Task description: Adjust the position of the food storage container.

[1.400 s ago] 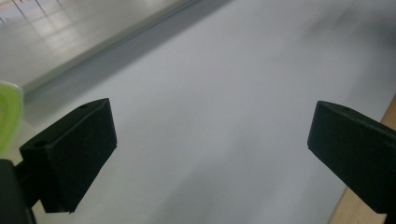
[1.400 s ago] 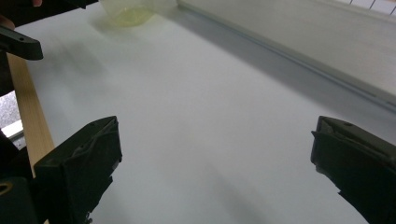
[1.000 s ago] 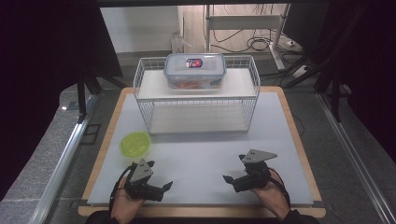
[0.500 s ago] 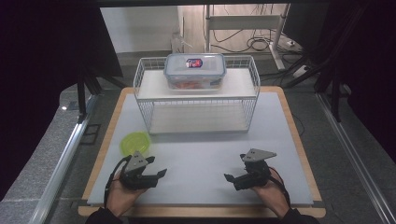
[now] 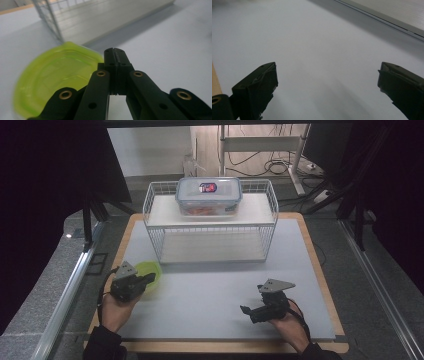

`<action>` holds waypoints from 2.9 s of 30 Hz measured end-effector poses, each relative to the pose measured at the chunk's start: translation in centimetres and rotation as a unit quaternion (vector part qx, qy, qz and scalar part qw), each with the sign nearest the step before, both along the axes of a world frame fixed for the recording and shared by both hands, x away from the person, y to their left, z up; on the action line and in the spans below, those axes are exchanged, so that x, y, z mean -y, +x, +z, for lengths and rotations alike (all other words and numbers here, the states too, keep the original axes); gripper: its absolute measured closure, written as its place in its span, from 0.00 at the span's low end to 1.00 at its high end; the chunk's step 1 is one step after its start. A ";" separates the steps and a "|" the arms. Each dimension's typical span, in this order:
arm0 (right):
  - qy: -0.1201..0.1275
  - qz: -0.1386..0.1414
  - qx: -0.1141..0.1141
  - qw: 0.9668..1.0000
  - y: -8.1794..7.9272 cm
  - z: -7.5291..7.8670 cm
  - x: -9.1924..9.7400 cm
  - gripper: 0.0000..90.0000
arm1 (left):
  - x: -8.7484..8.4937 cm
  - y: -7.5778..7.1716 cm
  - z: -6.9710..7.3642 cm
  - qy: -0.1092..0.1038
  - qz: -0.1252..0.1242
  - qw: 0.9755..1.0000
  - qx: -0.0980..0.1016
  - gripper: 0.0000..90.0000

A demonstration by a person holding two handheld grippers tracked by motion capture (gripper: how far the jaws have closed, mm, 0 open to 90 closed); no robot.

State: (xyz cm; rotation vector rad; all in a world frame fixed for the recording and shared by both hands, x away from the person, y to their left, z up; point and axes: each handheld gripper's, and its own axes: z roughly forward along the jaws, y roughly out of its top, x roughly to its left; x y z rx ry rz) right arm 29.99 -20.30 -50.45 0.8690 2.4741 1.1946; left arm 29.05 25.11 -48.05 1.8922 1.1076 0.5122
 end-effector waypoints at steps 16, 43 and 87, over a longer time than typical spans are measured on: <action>-0.002 0.007 -0.004 1.000 0.0 -0.1 -0.2 0.04 | -8.1 2.3 -2.4 -0.029 0.124 0.991 -0.032 1.00; -0.012 0.013 -0.007 1.000 0.0 -0.4 -0.4 0.04 | -3.1 2.9 -3.5 -0.016 0.076 0.995 -0.063 1.00; -0.018 0.007 -0.012 1.000 0.1 -0.4 -0.2 0.04 | 5.3 -0.9 -2.9 -0.011 -0.046 0.994 -0.099 1.00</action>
